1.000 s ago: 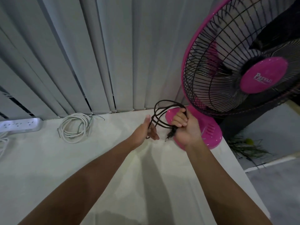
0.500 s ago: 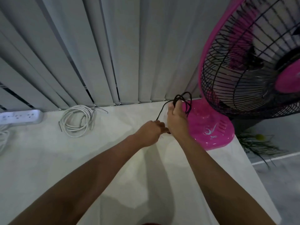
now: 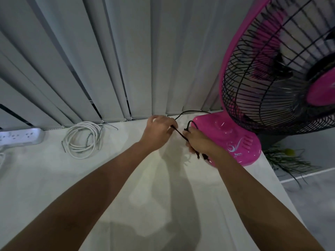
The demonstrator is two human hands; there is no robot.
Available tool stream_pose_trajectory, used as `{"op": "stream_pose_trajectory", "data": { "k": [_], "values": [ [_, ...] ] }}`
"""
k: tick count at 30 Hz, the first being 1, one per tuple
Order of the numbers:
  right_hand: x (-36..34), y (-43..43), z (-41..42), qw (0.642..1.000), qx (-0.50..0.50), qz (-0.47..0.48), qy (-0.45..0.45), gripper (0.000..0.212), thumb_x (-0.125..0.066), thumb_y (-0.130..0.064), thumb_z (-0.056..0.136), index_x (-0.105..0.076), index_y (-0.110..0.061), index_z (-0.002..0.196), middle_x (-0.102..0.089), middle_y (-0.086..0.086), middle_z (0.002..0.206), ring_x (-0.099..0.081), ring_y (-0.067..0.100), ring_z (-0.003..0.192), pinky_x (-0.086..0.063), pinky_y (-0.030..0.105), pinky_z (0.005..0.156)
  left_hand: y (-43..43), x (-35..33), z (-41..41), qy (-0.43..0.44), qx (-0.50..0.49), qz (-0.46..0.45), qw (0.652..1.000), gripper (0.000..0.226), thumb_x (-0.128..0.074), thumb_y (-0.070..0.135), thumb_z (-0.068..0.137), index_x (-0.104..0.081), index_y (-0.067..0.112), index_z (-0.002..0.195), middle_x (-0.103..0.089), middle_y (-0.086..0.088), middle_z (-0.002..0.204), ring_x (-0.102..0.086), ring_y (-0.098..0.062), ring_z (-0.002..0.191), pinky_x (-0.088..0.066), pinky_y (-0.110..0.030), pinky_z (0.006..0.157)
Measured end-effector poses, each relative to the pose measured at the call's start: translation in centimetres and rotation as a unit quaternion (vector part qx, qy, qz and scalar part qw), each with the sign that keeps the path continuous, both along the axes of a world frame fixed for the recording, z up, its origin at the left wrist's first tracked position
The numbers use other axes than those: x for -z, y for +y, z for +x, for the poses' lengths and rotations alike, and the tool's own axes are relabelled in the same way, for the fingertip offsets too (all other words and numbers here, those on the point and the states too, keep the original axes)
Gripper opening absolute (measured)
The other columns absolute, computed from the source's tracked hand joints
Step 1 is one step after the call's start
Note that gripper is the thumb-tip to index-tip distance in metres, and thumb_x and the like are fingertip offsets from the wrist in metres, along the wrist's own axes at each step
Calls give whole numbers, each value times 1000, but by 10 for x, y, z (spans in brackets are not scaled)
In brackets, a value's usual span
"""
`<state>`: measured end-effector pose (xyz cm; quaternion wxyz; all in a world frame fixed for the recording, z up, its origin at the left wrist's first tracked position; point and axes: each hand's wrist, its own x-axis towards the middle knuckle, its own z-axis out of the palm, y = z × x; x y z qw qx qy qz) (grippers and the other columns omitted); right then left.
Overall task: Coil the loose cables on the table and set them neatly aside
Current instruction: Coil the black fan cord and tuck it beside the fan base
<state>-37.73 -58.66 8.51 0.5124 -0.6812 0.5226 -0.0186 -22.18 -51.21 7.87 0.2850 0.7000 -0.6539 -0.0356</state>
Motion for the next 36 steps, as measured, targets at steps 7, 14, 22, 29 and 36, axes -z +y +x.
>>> {"op": "stream_pose_trajectory", "data": {
  "k": [7,14,22,29,36],
  "values": [
    [-32,-15,-2,965,48,162,-200,49,-41,-51,97,-55,-14,68,-29,-7,38,-22,7,31,-18,16,32,-57,9,26,116,15,98,988,15,-55,15,94,-63,9,105,-69,-10,105,-60,-28,102,-44,-37,89],
    [-33,-63,13,848,153,250,-441,44,-47,-44,94,-54,-15,62,-25,-10,34,-20,2,25,-16,16,25,-86,11,27,600,66,112,790,17,-52,8,91,-54,-6,99,-58,-23,101,-56,-28,96,-44,-35,94],
    [13,-92,46,743,345,262,-511,42,-39,-40,100,-46,-15,67,-27,-10,33,-24,5,24,-20,16,27,-103,40,18,733,7,208,647,74,-23,76,85,-75,22,83,-67,-3,73,-62,-19,82,-44,-33,80],
    [38,-94,61,857,416,60,-297,50,-40,-49,98,-51,-16,62,-33,-10,36,-30,6,30,-27,21,35,-111,42,6,620,-104,200,751,36,-47,43,97,-63,12,102,-63,1,66,-57,-12,65,-41,-24,64],
    [40,-82,51,942,279,-65,-174,32,-46,-43,94,-53,-12,98,-62,14,94,-59,26,83,-47,40,78,-135,37,-2,625,-226,158,730,35,-35,30,103,-56,8,85,-53,-4,65,-55,-7,40,-37,-21,45]
  ]
}}
